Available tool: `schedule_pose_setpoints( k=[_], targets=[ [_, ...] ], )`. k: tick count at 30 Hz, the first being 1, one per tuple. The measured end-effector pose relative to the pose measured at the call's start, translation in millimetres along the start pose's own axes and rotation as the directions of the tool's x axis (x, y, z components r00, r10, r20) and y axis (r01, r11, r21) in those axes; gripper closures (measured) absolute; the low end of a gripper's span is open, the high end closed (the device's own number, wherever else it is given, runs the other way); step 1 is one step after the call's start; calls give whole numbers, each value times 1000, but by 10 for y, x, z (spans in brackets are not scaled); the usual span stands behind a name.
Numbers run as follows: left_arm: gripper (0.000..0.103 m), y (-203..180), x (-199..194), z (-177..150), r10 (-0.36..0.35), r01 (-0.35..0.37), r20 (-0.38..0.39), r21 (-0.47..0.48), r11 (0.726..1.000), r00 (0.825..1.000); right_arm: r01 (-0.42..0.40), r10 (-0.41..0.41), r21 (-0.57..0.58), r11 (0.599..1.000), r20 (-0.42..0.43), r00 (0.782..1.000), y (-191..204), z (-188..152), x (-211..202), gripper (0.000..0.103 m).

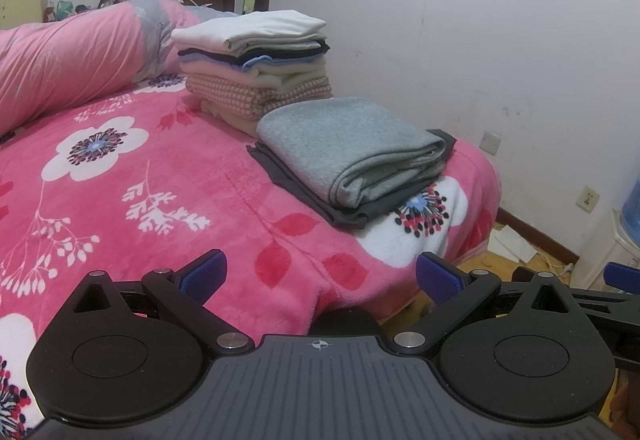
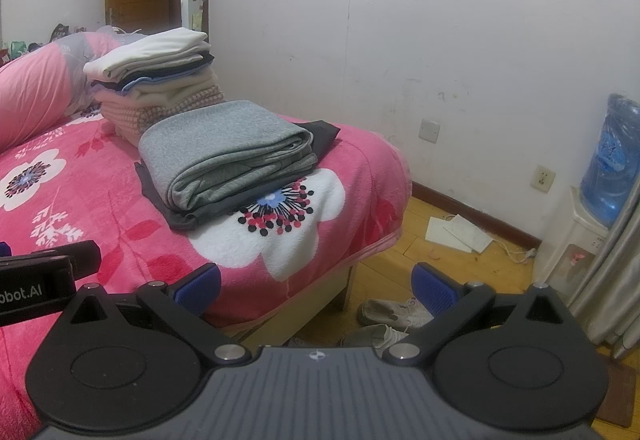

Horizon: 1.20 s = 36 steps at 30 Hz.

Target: Fold clothes

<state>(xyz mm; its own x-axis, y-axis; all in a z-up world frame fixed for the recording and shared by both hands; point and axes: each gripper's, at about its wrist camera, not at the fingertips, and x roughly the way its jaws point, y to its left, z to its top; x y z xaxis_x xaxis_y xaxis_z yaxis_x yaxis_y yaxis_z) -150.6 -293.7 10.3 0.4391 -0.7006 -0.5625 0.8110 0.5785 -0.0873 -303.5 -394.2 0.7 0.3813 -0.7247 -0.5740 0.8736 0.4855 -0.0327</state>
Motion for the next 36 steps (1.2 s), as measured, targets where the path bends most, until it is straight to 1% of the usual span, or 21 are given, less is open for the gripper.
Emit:
schedule_pose_setpoints(
  k=[36],
  targets=[
    [1, 33, 9, 0, 9, -9, -7, -5, 1000, 1000, -3, 3, -6, 1000, -1, 1000, 44, -11, 4, 0]
  ],
)
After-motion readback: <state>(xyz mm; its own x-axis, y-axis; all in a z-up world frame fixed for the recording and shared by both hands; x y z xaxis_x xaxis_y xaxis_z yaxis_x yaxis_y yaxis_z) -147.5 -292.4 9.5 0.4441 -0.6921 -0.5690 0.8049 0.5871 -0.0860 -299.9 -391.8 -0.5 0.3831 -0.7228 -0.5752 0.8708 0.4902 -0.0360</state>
